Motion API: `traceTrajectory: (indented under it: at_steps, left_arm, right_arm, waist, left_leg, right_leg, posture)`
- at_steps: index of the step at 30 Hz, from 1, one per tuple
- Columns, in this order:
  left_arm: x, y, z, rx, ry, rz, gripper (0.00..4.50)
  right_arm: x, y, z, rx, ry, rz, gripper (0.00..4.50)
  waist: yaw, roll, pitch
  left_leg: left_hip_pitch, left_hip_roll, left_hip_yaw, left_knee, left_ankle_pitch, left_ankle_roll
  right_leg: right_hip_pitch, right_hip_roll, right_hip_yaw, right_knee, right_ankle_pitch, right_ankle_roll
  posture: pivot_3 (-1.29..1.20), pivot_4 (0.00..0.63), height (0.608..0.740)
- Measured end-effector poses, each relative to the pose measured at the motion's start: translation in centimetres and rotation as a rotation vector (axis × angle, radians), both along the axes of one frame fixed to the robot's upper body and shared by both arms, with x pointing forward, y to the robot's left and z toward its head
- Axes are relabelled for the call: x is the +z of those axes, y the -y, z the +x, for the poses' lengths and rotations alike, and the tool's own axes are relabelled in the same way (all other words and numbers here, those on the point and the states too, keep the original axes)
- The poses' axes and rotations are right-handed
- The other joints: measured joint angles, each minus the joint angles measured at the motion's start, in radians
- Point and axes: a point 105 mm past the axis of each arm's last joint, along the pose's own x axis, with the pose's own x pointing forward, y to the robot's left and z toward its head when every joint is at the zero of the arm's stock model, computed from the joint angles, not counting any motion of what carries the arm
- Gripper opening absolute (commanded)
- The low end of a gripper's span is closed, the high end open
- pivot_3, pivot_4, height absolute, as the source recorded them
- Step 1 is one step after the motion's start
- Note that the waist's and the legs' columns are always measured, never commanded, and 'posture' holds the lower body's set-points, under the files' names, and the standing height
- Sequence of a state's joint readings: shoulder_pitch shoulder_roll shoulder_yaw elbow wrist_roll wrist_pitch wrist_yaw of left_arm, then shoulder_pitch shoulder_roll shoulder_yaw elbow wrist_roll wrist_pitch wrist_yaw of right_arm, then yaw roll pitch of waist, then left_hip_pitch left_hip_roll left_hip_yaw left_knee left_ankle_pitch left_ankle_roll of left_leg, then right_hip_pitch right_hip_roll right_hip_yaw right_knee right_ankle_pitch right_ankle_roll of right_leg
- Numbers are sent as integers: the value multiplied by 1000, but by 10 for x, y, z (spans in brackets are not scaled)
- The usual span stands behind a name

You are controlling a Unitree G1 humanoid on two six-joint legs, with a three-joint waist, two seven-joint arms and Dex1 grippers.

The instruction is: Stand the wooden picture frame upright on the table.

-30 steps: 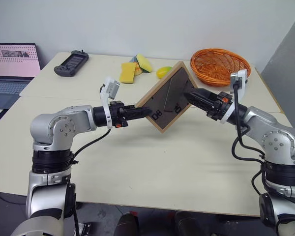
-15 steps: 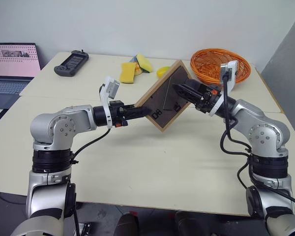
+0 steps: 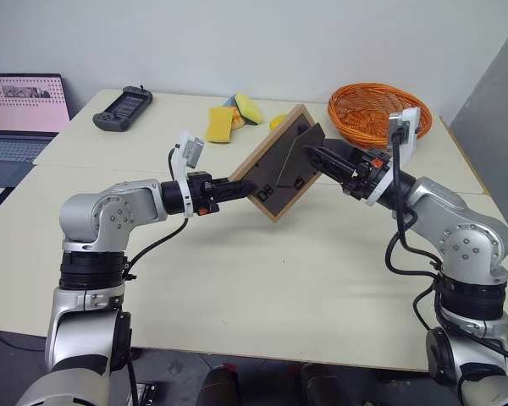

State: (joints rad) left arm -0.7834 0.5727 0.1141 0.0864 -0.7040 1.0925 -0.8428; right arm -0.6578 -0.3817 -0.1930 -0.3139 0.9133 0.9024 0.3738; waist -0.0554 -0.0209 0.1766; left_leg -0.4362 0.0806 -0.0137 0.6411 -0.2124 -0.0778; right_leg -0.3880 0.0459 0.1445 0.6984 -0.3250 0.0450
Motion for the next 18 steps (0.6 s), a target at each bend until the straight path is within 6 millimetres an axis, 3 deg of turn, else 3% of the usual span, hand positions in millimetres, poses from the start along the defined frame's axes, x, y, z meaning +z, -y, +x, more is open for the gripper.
traceTrajectory:
  at_steps: [10, 18]
  left_arm:
    - [1, 3, 2, -5, 10, 4, 1322]
    - [2, 4, 3, -8, 8, -1, 1322]
  right_arm:
    - [-1, 8, 0, -54, -7, 9, 3538]
    - [-15, 2, 4, -43, -49, -8, 3538]
  waist:
    - [0, 0, 0]
    - [0, 0, 0]
  left_leg:
    - [0, 0, 0, 0, 0, 0]
    - [0, 0, 0, 0, 0, 0]
  right_leg:
    - [0, 0, 0, 0, 0, 0]
    - [0, 0, 0, 0, 0, 0]
  posture:
    - [0, 150, 740]
    - [0, 150, 740]
